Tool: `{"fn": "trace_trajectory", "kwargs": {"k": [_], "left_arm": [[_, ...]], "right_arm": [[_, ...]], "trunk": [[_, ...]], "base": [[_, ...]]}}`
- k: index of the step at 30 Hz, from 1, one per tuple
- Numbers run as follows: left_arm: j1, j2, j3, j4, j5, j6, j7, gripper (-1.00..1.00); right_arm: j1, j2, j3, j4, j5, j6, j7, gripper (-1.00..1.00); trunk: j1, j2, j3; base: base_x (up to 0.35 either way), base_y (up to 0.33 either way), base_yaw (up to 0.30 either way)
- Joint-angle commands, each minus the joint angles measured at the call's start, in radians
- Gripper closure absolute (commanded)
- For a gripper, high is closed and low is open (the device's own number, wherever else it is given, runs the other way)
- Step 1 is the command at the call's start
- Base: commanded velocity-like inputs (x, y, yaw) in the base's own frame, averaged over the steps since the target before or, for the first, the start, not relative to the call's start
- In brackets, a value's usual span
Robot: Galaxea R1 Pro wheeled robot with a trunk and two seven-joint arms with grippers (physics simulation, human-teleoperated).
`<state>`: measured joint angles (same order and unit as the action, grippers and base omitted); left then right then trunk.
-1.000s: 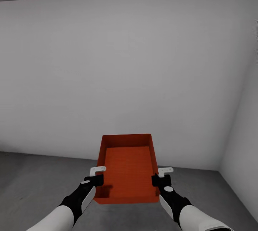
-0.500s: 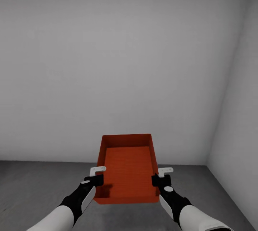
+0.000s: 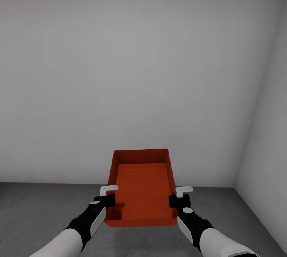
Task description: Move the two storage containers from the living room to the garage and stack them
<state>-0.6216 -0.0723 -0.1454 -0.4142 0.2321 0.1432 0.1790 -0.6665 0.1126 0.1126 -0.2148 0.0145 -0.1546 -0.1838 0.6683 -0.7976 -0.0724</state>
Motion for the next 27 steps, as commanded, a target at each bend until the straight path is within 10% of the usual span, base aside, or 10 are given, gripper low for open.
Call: {"fn": "trace_trajectory", "kwargs": {"k": [1,27], "left_arm": [[0.0,0.0,0.02,-0.005,0.004,-0.042,0.017,1.0],[0.0,0.0,0.02,-0.005,0.004,-0.042,0.017,1.0]], "right_arm": [[-0.001,0.009,-0.03,0.002,-0.034,0.0,-0.002,1.0],[-0.001,0.012,-0.029,0.002,-0.033,0.0,-0.004,1.0]], "trunk": [[0.0,-0.001,-0.002],[0.0,-0.001,-0.002]], "base": [[0.003,0.001,0.0],[0.0,0.0,0.0]]}}
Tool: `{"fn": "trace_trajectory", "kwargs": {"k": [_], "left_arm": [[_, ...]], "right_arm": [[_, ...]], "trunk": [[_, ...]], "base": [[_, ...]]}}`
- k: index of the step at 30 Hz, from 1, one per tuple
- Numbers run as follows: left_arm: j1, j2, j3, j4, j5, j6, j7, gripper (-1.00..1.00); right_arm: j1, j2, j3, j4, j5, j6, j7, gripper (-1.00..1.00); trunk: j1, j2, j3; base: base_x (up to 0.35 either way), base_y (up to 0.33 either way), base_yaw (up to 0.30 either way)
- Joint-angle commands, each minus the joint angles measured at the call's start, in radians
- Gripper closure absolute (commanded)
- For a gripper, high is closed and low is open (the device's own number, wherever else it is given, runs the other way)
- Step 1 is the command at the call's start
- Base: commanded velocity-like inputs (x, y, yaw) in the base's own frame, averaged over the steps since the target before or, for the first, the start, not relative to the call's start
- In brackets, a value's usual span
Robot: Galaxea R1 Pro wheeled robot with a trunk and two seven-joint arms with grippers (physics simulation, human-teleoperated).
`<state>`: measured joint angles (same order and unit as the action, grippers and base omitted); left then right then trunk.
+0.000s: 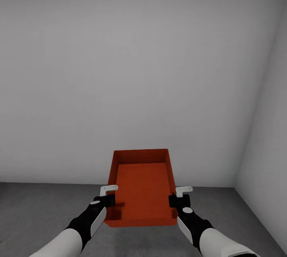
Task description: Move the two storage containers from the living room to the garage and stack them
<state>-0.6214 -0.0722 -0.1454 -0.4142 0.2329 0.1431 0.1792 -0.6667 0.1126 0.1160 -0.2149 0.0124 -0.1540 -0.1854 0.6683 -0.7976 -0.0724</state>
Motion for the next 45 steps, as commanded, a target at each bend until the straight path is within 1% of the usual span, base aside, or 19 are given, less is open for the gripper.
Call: {"fn": "trace_trajectory", "kwargs": {"k": [1,26,45], "left_arm": [[-0.001,0.0,0.019,-0.005,0.003,-0.042,0.017,1.0],[-0.001,0.0,0.017,-0.005,0.004,-0.042,0.016,1.0],[-0.001,0.0,0.018,-0.005,0.004,-0.042,0.016,1.0]], "right_arm": [[-0.001,0.011,-0.032,0.002,-0.031,-0.001,-0.003,1.0],[-0.001,0.012,-0.032,0.002,-0.033,-0.001,-0.002,1.0],[-0.001,0.012,-0.032,0.002,-0.034,0.001,0.0,1.0]], "trunk": [[0.0,-0.001,-0.002],[0.0,-0.001,-0.002],[0.0,-0.001,-0.03]], "base": [[0.0,0.0,0.0],[0.0,0.0,0.0],[0.0,0.0,0.0]]}}
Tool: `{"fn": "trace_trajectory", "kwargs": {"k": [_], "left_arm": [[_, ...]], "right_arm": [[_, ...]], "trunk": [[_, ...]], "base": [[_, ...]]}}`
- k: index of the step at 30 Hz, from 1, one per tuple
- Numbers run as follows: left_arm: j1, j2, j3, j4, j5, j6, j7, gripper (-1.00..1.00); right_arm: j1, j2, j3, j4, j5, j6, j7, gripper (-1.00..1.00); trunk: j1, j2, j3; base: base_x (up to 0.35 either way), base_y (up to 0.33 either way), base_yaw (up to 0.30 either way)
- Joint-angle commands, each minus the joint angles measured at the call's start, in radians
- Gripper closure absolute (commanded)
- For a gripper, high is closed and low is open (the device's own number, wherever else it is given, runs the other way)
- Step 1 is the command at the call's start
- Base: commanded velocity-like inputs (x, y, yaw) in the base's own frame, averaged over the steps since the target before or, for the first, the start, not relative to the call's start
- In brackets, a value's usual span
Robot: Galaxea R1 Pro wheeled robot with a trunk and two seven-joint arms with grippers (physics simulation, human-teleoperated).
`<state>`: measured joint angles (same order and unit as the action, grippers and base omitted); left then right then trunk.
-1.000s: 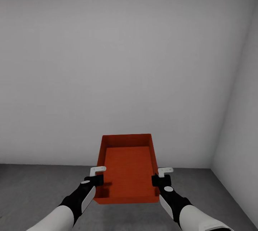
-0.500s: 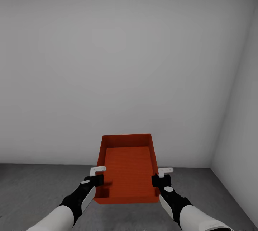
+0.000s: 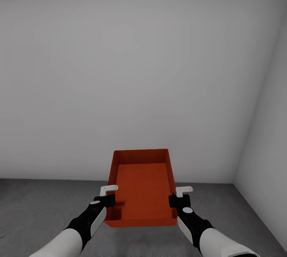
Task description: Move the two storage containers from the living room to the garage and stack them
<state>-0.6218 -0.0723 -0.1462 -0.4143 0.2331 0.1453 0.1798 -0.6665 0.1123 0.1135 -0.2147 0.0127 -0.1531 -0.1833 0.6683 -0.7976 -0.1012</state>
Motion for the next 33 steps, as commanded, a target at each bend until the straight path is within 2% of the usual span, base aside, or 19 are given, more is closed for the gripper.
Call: {"fn": "trace_trajectory", "kwargs": {"k": [1,33], "left_arm": [[0.0,0.0,0.019,-0.004,0.003,-0.044,0.015,1.0],[-0.001,0.0,0.017,-0.004,0.004,-0.044,0.015,1.0]], "right_arm": [[-0.001,0.012,-0.029,0.001,-0.034,0.0,-0.002,1.0],[-0.001,0.012,-0.029,0.002,-0.034,0.0,-0.004,1.0]], "trunk": [[0.0,-0.001,-0.003],[0.0,-0.001,-0.055]], "base": [[0.0,0.0,0.0],[0.0,0.0,0.0]]}}
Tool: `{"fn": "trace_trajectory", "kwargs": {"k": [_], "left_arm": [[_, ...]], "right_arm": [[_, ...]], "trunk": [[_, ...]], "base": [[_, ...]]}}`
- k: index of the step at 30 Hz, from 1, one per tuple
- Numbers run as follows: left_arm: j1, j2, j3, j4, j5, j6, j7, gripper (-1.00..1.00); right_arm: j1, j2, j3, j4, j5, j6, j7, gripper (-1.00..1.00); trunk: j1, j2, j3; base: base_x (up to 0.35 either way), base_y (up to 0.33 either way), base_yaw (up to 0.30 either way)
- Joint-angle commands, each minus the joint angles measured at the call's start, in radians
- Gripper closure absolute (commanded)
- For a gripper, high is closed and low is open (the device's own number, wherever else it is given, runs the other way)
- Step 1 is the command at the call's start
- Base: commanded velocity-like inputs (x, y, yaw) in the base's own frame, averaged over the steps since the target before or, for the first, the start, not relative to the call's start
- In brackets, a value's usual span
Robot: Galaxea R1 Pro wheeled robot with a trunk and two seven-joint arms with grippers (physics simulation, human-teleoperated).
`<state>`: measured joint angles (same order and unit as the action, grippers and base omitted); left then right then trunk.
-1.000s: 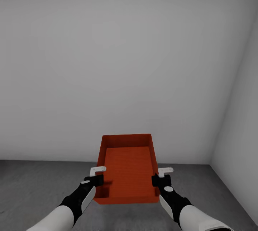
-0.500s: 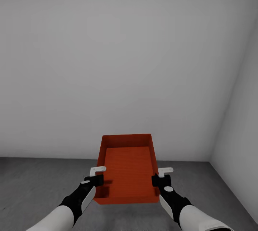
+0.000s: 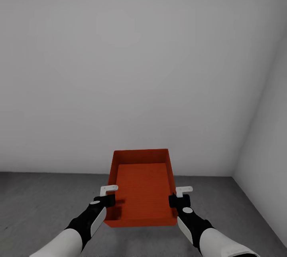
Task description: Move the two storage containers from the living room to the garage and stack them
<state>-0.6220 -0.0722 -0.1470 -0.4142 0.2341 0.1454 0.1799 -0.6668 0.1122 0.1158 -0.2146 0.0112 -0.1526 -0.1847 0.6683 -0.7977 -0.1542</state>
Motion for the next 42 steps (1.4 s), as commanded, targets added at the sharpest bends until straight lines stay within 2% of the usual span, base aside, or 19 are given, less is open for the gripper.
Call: {"fn": "trace_trajectory", "kwargs": {"k": [1,42], "left_arm": [[0.0,0.0,0.018,-0.005,0.002,-0.044,0.015,1.0],[0.0,0.0,0.02,-0.004,0.003,-0.044,0.015,1.0]], "right_arm": [[-0.001,0.012,-0.031,0.002,-0.033,-0.001,-0.002,1.0],[-0.001,0.01,-0.031,0.002,-0.033,-0.001,-0.002,1.0]], "trunk": [[0.0,-0.001,-0.003],[0.0,-0.001,-0.069]], "base": [[0.0,0.0,0.0],[0.0,0.0,0.0]]}}
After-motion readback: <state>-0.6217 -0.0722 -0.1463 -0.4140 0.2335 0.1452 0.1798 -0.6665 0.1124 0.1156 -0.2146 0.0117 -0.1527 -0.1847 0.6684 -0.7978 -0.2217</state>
